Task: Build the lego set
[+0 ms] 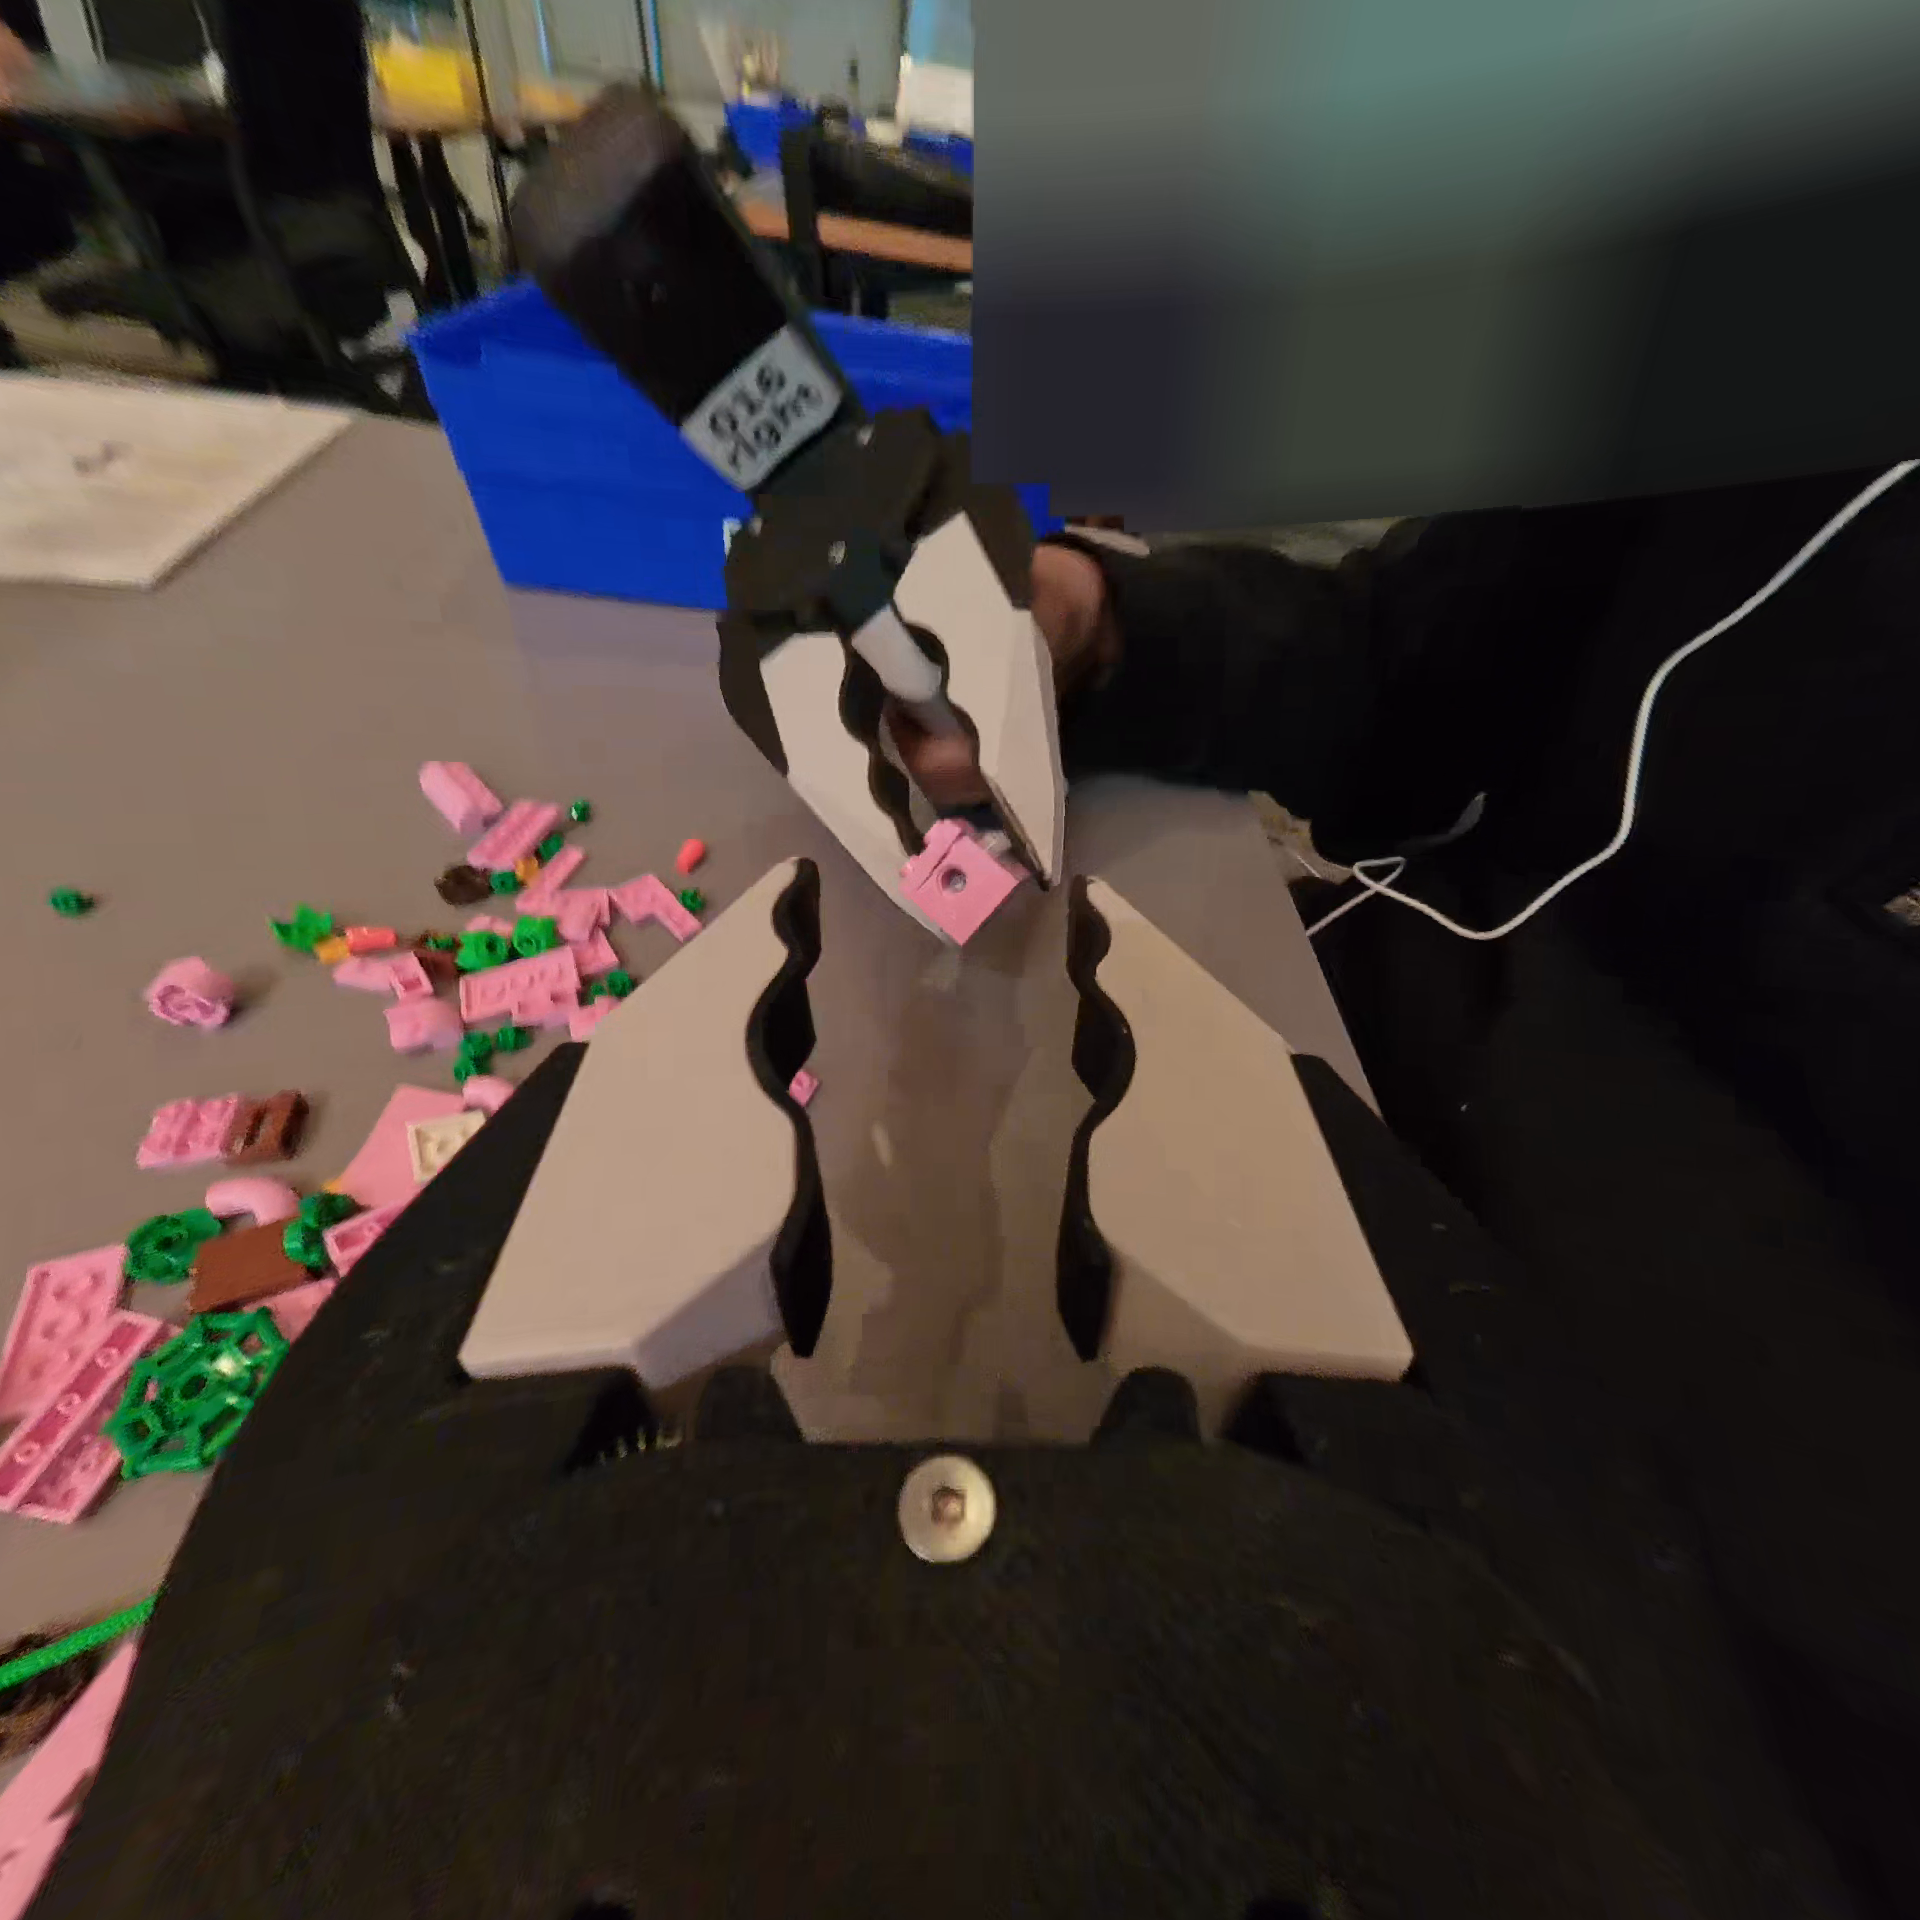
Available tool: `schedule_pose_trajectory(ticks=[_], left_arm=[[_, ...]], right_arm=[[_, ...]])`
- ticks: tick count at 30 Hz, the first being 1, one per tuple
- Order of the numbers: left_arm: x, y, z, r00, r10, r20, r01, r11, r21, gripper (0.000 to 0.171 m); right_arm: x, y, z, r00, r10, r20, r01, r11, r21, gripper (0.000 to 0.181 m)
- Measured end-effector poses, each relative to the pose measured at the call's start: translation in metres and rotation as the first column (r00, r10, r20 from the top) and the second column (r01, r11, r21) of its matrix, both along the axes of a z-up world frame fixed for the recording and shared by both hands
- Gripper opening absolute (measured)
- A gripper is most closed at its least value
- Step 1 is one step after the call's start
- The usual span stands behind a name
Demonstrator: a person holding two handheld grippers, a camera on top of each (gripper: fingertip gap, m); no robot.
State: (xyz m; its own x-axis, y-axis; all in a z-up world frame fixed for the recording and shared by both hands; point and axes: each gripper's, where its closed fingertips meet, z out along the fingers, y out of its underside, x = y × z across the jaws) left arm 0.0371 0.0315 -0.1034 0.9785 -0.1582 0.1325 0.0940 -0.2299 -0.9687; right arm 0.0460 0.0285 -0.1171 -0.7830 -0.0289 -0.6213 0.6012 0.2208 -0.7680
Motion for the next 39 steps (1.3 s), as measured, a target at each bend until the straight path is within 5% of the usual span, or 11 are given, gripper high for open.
schedule_pose_trajectory(ticks=[8,23,26,28,33,39], left_arm=[[0.018,0.008,-0.037,0.976,-0.068,-0.208,0.032,0.985,-0.171,0.042],[0.037,0.009,-0.039,0.974,-0.155,-0.166,0.123,0.974,-0.188,0.018],[0.024,0.009,-0.036,0.985,-0.091,-0.145,0.065,0.983,-0.174,0.018],[0.012,0.007,-0.035,0.99,-0.035,-0.136,0.011,0.985,-0.172,0.018],[-0.002,0.007,-0.023,0.995,0.045,-0.092,-0.056,0.991,-0.12,0.017],[0.0,0.005,-0.011,0.998,0.04,-0.052,-0.043,0.997,-0.061,0.017]], right_arm=[[0.022,0.005,-0.026,0.957,0.111,0.268,-0.141,0.986,0.092,0.018],[0.037,0.006,-0.024,0.942,0.18,0.283,-0.212,0.973,0.087,0.018],[0.019,0.006,-0.017,0.985,0.095,0.141,-0.108,0.99,0.086,0.025],[-0.001,0.008,-0.008,0.998,-0.014,-0.065,0.02,0.996,0.092,0.045],[-0.009,0.007,0.016,0.824,-0.119,-0.554,0.166,0.985,0.035,0.042],[-0.008,-0.001,0.015,0.743,-0.119,-0.659,0.186,0.982,0.032,0.03]])
